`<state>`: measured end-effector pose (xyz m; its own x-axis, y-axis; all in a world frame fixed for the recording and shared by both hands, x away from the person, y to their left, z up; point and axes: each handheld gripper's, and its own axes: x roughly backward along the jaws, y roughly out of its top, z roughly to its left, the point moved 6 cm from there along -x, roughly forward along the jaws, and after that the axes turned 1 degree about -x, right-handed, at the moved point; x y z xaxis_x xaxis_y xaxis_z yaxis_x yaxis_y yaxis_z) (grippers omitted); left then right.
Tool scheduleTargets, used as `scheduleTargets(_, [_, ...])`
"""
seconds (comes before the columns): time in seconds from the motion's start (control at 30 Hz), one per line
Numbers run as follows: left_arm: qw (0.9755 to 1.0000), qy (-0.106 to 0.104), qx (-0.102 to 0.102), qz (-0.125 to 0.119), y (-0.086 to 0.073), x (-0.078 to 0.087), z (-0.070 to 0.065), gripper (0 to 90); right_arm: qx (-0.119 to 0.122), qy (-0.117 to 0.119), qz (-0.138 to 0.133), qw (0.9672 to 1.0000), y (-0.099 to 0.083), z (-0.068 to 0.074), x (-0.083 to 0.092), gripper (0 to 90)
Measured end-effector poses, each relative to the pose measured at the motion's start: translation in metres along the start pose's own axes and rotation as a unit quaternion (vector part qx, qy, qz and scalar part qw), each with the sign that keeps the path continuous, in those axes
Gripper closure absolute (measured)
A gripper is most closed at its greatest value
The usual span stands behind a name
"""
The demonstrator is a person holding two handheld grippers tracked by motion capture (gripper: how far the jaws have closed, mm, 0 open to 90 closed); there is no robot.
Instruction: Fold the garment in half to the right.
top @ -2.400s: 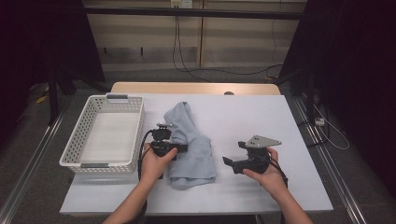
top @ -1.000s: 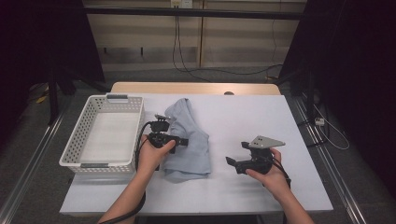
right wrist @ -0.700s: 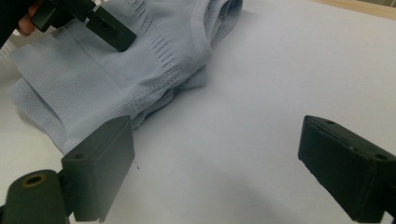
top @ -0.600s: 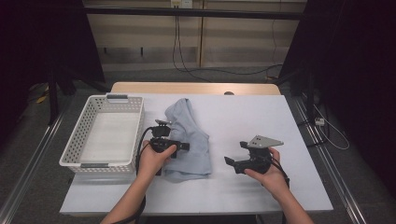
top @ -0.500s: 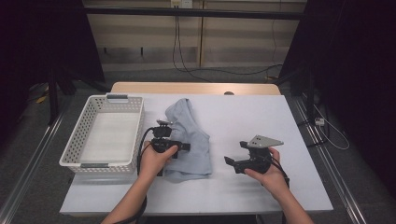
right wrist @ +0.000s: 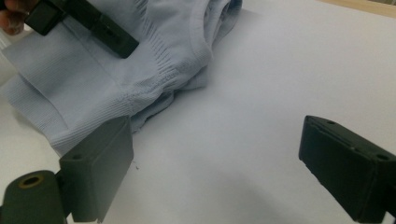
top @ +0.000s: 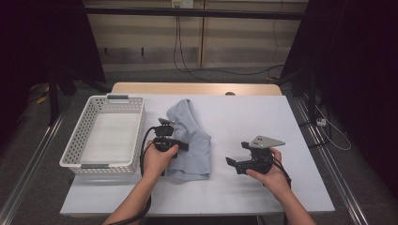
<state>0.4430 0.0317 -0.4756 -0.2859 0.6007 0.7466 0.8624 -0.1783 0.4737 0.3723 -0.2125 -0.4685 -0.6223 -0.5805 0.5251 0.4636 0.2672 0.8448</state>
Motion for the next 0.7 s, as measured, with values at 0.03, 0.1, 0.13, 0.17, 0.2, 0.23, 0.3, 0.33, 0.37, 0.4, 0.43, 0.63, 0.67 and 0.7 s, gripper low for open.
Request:
scheduleTargets(0.03, [1.0,-0.002,0.001,0.003,0.002,0.002,-0.001,73.0,0.001,0.0,0.0,1.0,0.0,0.0,0.0,9.9])
scheduleTargets(0.1, [1.0,-0.003,-0.003,0.008,0.005,0.005,-0.004,73.3,0.001,0.001,0.0,1.0,0.0,0.0,0.0,9.9])
scheduleTargets(0.13, [0.9999,-0.003,-0.006,0.011,0.007,0.007,-0.005,73.3,0.001,-0.002,0.0,1.0,0.0,-0.001,0.001,9.4])
scheduleTargets(0.17, [0.9998,-0.003,-0.009,0.015,0.008,0.008,-0.006,73.4,0.0,-0.002,-0.002,1.0,0.0,-0.001,0.002,9.5])
scheduleTargets(0.2, [0.9998,-0.003,-0.008,0.018,0.01,0.009,-0.007,73.4,-0.001,-0.001,-0.002,1.0,0.0,-0.002,0.002,9.4])
scheduleTargets(0.23, [0.9997,-0.004,-0.014,0.021,0.011,0.011,-0.007,73.4,-0.001,-0.003,-0.002,1.0,-0.001,-0.002,0.003,9.4])
scheduleTargets(0.3, [0.9995,0.0,-0.016,0.029,0.015,0.015,-0.008,73.5,-0.003,-0.004,-0.003,1.0,-0.001,-0.003,0.004,9.4])
scheduleTargets(0.33, [0.9991,0.003,-0.021,0.037,0.016,0.018,-0.008,73.5,-0.003,-0.005,-0.004,1.0,-0.001,-0.004,0.004,9.4])
scheduleTargets(0.37, [0.999,0.009,-0.024,0.038,0.019,0.02,-0.009,73.5,-0.003,-0.005,-0.004,1.0,-0.001,-0.004,0.004,9.4])
scheduleTargets(0.4, [0.9986,0.012,-0.028,0.044,0.021,0.023,-0.009,73.5,-0.003,-0.005,-0.004,1.0,-0.001,-0.004,0.005,9.4])
scheduleTargets(0.43, [0.9982,0.016,-0.031,0.048,0.023,0.026,-0.01,73.6,-0.004,-0.005,-0.004,1.0,-0.001,-0.004,0.005,9.4])
scheduleTargets(0.63, [0.9948,0.046,-0.054,0.072,0.034,0.04,-0.008,73.6,-0.005,-0.007,-0.006,0.9999,0.0,-0.005,0.007,9.3])
scheduleTargets(0.67, [0.9939,0.054,-0.058,0.077,0.037,0.042,-0.008,73.6,-0.005,-0.007,-0.007,0.9999,0.0,-0.005,0.007,9.3])
scheduleTargets(0.7, [0.9935,0.058,-0.058,0.079,0.038,0.043,-0.008,73.6,-0.005,-0.007,-0.007,0.9999,0.0,-0.005,0.007,9.3])
